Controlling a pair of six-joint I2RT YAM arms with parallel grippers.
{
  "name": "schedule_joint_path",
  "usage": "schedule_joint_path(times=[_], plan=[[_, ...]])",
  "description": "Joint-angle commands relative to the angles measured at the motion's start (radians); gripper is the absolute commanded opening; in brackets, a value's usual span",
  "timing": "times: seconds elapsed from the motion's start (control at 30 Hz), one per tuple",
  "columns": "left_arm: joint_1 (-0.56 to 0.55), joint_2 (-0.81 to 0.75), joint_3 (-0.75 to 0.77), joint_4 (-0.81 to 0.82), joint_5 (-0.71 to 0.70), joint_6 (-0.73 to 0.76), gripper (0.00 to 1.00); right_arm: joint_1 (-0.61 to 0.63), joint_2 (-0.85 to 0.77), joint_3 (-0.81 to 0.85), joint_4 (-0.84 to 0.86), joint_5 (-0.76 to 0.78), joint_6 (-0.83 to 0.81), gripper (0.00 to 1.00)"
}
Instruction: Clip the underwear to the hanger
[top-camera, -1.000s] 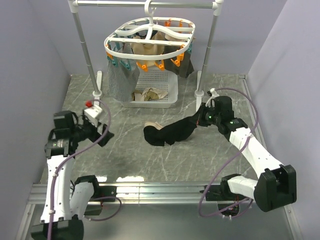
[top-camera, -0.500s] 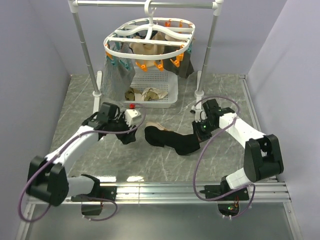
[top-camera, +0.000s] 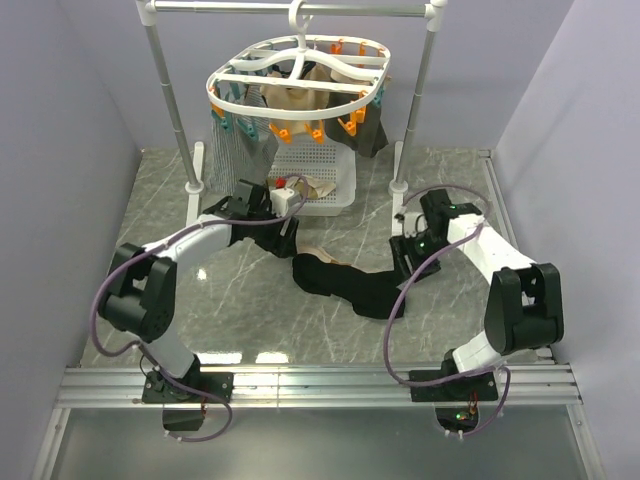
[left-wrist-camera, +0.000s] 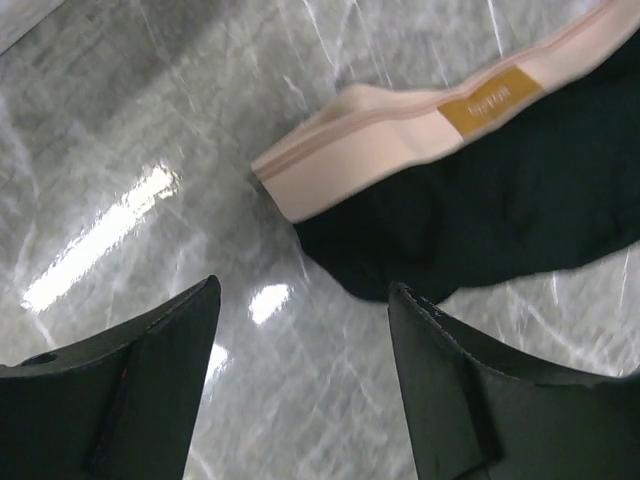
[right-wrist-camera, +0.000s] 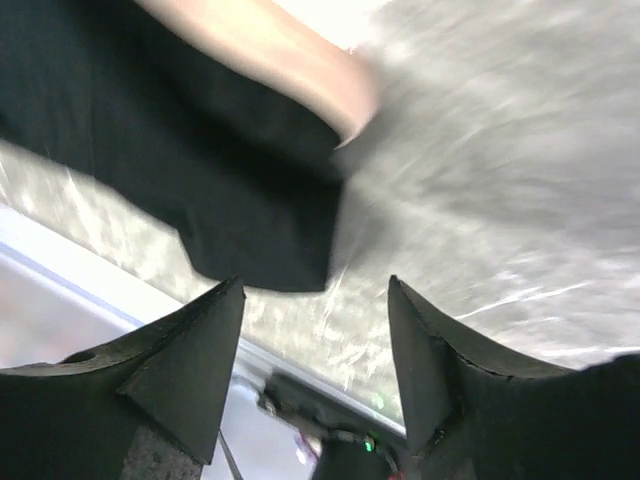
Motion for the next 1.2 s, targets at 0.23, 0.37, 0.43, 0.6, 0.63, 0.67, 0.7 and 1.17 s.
schedule_joint_path(times=[0.23,0.37,0.43,0.6,0.63,0.67,0.7,1.17], plan=[[-0.004,0.158,0.130,0.040,-0.011,-0.148,0.74,-0.058,0.126,0.042,0.235,-0.014,0.284,0.64],[-0.015,0.204,0.148,0.031,-0.003,-0.160,0.75,-0.057,0.196,0.053,0.281,-0.060,0.333,0.64],[-0.019,0.216,0.150,0.031,0.004,-0.171,0.73,-0.057,0.229,0.057,0.284,-0.086,0.348,0.64],[-0.027,0.256,0.162,0.023,0.032,-0.188,0.46,-0.055,0.260,0.054,0.310,-0.163,0.342,0.43],[-0.028,0.257,0.164,0.021,0.037,-0.194,0.44,-0.055,0.254,0.053,0.315,-0.210,0.336,0.34],[-0.027,0.254,0.165,0.020,0.046,-0.196,0.42,-0.057,0.247,0.050,0.330,-0.235,0.329,0.29],[-0.028,0.250,0.167,0.020,0.053,-0.196,0.35,-0.058,0.231,0.046,0.341,-0.247,0.326,0.23],[-0.028,-0.230,-0.022,0.038,0.030,-0.108,0.01,-0.058,-0.321,-0.052,0.419,-0.300,0.097,0.00]])
